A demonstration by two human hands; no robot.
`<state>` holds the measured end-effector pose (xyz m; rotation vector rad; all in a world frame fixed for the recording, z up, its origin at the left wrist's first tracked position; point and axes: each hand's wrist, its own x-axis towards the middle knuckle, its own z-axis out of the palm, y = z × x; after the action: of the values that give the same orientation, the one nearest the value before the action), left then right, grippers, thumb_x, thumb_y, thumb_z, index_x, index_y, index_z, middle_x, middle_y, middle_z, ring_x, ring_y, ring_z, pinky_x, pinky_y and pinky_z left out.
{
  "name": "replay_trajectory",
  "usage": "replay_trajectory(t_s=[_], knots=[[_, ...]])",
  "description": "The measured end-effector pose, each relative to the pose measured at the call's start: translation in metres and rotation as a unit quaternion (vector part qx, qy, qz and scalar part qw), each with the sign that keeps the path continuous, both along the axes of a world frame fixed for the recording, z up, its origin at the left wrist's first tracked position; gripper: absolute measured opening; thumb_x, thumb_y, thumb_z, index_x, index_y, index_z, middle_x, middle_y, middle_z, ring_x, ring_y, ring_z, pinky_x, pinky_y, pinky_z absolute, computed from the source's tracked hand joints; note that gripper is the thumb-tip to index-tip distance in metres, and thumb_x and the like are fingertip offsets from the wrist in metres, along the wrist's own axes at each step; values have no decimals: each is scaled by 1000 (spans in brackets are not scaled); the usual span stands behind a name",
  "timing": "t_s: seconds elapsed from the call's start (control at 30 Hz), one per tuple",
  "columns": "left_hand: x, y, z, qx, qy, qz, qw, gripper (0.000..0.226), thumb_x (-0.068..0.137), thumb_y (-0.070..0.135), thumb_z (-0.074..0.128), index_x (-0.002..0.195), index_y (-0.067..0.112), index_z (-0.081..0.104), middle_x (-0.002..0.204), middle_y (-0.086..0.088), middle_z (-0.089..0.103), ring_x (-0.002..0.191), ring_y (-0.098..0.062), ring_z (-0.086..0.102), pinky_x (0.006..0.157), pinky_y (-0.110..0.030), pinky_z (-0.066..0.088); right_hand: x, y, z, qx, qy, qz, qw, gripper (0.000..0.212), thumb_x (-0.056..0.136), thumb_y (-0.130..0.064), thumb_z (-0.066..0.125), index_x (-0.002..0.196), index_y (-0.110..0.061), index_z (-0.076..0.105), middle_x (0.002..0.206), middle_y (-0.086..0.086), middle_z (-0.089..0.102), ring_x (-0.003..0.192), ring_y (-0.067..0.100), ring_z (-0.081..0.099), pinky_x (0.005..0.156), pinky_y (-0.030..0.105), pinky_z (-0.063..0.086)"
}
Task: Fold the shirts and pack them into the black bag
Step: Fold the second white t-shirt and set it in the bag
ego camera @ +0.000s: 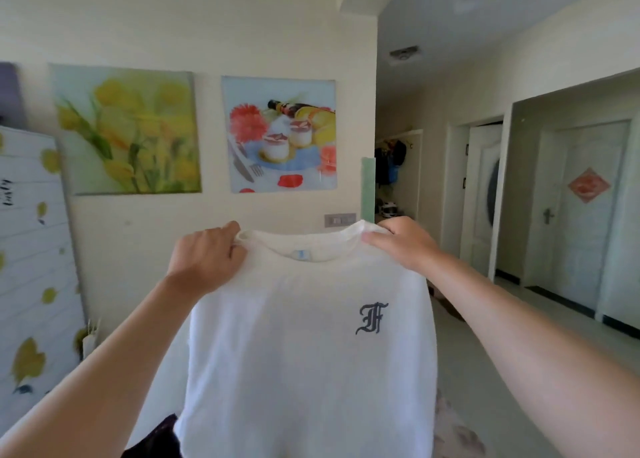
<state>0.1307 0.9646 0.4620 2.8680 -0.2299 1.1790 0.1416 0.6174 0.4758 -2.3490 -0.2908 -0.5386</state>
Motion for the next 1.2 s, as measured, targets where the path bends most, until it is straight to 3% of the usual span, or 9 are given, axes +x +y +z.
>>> replay_trajectory(t_s=[0.13, 0.3, 0.47, 0.7, 0.8, 0.87, 0.93, 1.03, 1.2], knots=[[6, 10, -12, -56, 7, -24, 998, 13, 93, 28, 41, 101, 21, 50, 97, -6, 68, 88, -35, 63, 64, -34, 37, 6, 9, -5, -7, -3, 7, 1000, 34, 82, -35, 51, 58, -20, 33, 54, -6, 36, 53, 15, 37, 59, 35, 26], [39, 24, -66, -141, 30, -61, 988, 16, 99, 22, 49, 101, 11, 60, 102, -10, 59, 94, -36, 59, 70, -39, 46, 43, 9, -59, -93, 18, -52, 994, 28, 93, -37, 54, 72, -21, 66, 78, -5, 67, 72, 16, 62, 65, 36, 49], [71, 15, -141, -105, 136, 29, 985, 23, 99, 29, 50, 107, 17, 67, 113, -9, 57, 105, -32, 57, 72, -36, 46, 72, 10, -132, -196, 81, -122, 970, 20, 90, -48, 61, 75, -38, 70, 89, -15, 65, 83, 12, 63, 73, 32, 52], [134, -9, -235, -331, 322, 49, 886, 20, 98, 24, 47, 95, 8, 59, 78, -9, 71, 63, -25, 72, 65, -36, 61, 128, 15, -240, -58, 234, -137, 961, 35, 92, -34, 61, 66, -11, 67, 57, -6, 69, 47, 15, 67, 50, 23, 44], [168, -14, -271, -385, 314, 35, 867, 19, 96, 24, 44, 99, 8, 53, 93, -14, 71, 80, -32, 70, 72, -43, 60, 161, 17, -277, 3, 247, -145, 958, 29, 92, -31, 60, 69, -14, 67, 66, -6, 73, 63, 16, 72, 59, 29, 52], [190, -18, -292, -382, 313, 48, 868, 21, 100, 23, 39, 112, 8, 48, 109, -14, 66, 90, -34, 63, 74, -42, 54, 182, 20, -298, 35, 242, -98, 965, 11, 93, -24, 62, 89, -21, 71, 94, -8, 74, 91, 17, 69, 73, 28, 51], [207, -24, -313, -392, 336, 46, 855, 43, 102, 20, 44, 142, 13, 30, 141, -17, 47, 109, -35, 56, 82, -44, 51, 200, 21, -323, 86, 304, 4, 949, 56, 94, -7, 60, 146, -23, 46, 135, -11, 50, 126, 13, 53, 94, 27, 46], [215, -40, -347, -376, 398, 47, 835, 92, 98, 14, 53, 154, 28, -18, 164, -10, -4, 145, -33, 25, 107, -44, 40, 212, 12, -369, 97, 388, 66, 914, 84, 94, 6, 46, 159, -32, 9, 154, -5, 32, 141, 17, 38, 103, 25, 38], [210, -85, -420, -281, 500, -9, 819, 81, 100, 21, 50, 157, 33, -5, 164, -2, 13, 135, -29, 42, 87, -34, 47, 205, -33, -458, -40, 428, -44, 902, 39, 90, -18, 47, 125, -24, 62, 125, -4, 62, 114, 18, 61, 87, 29, 47]])
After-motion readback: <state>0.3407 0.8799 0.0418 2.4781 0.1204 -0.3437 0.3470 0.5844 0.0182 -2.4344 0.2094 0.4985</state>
